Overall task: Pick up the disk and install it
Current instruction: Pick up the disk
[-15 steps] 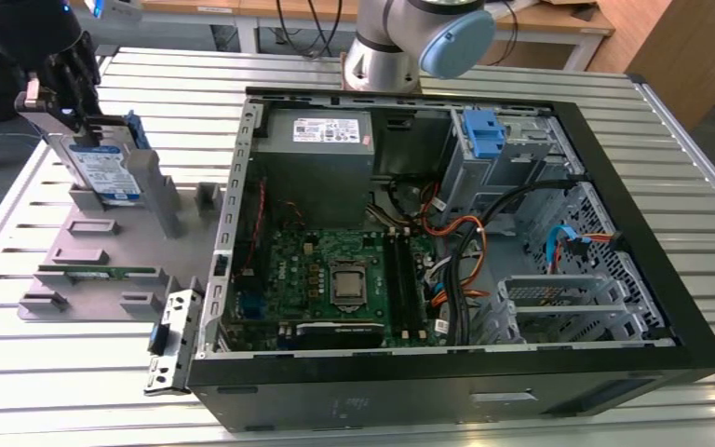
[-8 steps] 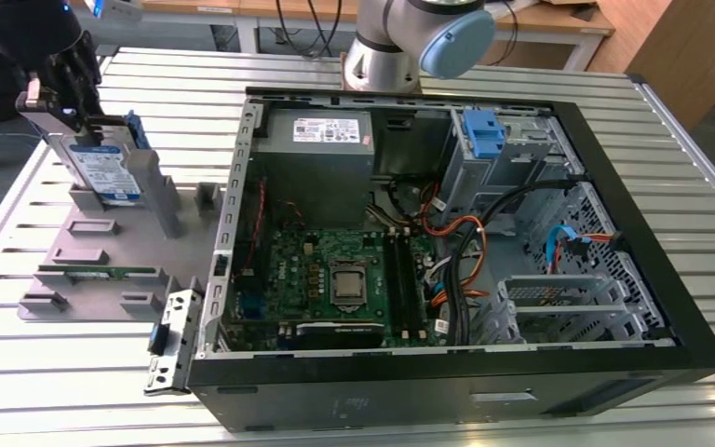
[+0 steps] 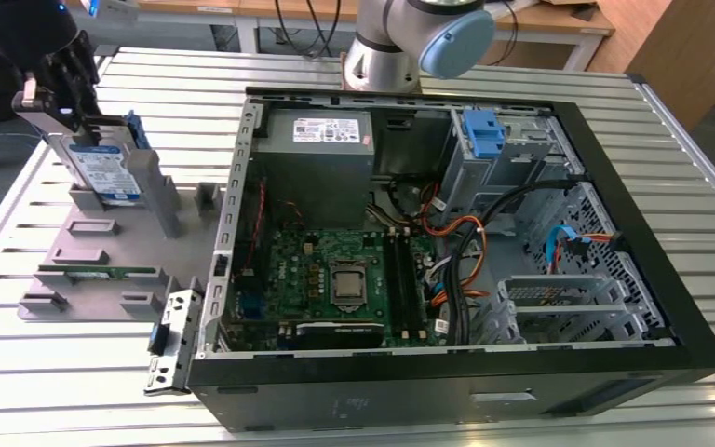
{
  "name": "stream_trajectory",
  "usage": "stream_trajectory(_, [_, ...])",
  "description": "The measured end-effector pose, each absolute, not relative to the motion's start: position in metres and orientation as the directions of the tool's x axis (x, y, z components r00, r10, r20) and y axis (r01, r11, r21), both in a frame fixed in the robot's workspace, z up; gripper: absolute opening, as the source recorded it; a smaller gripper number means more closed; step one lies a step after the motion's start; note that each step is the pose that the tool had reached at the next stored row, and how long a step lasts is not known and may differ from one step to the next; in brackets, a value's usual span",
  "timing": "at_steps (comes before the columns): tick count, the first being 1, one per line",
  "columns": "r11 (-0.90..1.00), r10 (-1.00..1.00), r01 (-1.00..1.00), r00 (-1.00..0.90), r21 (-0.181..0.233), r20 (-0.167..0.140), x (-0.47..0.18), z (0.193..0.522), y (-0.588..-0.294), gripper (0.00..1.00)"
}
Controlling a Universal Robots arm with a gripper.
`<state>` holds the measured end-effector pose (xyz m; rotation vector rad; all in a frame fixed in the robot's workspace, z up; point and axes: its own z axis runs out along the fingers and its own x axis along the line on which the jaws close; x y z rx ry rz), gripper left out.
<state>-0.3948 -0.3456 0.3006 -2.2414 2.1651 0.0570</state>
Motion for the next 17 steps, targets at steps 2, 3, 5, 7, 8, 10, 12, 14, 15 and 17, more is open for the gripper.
stream_trajectory(2, [-0.035,-0.998,-0.999,0.034,0.008,-0.043,-0.3949,0.3012,-0.3455,0.42])
stream_trajectory(3, [-0.035,-0.998,-0.999,0.034,0.008,-0.044,-0.3949,0.3014,-0.3455,0.42])
stream_trajectory(5, [-0.035,-0.998,-0.999,0.034,0.007,-0.044,-0.3949,0.3013,-0.3455,0.42])
stream_trajectory(7, [-0.035,-0.998,-0.999,0.034,0.006,-0.044,-0.3949,0.3016,-0.3456,0.42])
stream_trajectory(8, [-0.035,-0.998,-0.999,0.034,0.004,-0.044,-0.3949,0.3015,-0.3456,0.42])
stream_trajectory(10, [-0.035,-0.998,-0.999,0.035,0.003,-0.044,-0.3948,0.3014,-0.3455,0.42])
stream_trajectory(12, [-0.035,-0.998,-0.999,0.035,0.002,-0.044,-0.3949,0.3014,-0.3456,0.42])
stream_trajectory(14, [-0.035,-0.998,-0.999,0.035,0.002,-0.044,-0.3949,0.3014,-0.3456,0.42])
stream_trajectory(15, [-0.035,-0.998,-0.999,0.035,0.002,-0.044,-0.3949,0.3014,-0.3456,0.42])
stream_trajectory(17, [-0.035,-0.998,-0.999,0.035,0.002,-0.044,-0.3949,0.3014,-0.3456,0.42])
